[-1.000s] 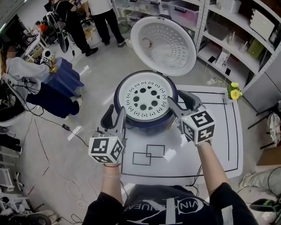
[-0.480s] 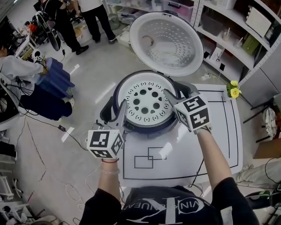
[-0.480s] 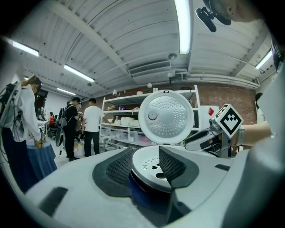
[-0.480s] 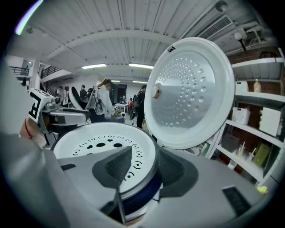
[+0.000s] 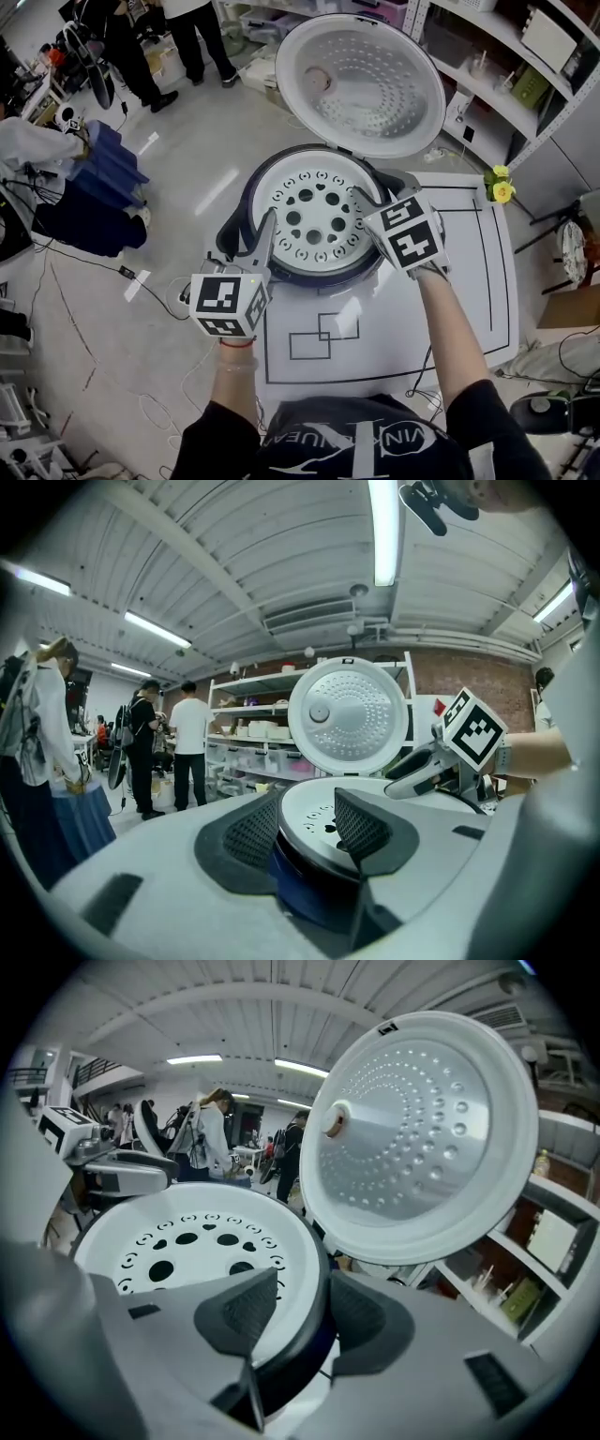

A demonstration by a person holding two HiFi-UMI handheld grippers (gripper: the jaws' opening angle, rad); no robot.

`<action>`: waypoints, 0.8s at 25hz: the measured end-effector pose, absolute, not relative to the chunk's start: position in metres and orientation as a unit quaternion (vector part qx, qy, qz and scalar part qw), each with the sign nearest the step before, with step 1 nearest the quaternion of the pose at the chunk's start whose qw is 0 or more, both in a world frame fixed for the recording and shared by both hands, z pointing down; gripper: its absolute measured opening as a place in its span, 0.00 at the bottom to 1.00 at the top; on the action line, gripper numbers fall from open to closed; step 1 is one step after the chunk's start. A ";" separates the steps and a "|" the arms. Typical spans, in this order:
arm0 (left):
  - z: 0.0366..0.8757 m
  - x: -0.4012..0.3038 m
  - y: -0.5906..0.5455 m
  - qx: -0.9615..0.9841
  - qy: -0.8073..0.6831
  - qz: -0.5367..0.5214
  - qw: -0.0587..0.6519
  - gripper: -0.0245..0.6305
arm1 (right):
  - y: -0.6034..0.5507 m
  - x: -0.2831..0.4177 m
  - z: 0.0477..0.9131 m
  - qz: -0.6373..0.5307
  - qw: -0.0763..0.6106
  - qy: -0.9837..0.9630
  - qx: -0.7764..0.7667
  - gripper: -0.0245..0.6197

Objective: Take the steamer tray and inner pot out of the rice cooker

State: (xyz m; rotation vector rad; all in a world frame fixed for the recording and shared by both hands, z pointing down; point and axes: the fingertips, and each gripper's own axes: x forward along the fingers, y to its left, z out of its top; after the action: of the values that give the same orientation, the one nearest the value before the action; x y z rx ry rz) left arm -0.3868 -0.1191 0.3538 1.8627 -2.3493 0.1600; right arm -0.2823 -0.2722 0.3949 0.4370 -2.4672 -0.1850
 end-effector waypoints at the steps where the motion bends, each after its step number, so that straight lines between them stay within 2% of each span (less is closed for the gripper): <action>1: 0.354 -0.387 -0.120 0.620 -0.779 0.054 0.070 0.28 | -0.273 -0.282 0.396 -0.071 0.313 -0.932 0.167 0.30; 8: 0.357 -0.385 -0.120 0.629 -0.772 0.049 0.074 0.28 | -0.275 -0.282 0.395 -0.069 0.308 -0.931 0.180 0.23; 20: 0.357 -0.385 -0.114 0.636 -0.767 0.042 0.080 0.28 | -0.273 -0.287 0.379 -0.116 0.263 -0.940 0.182 0.20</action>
State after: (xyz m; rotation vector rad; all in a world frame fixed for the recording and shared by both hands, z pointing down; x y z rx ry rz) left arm -0.3848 -0.1137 0.3571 1.9022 -2.2935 0.1258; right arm -0.2875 -0.2727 0.3788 0.4916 -2.5435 -0.3133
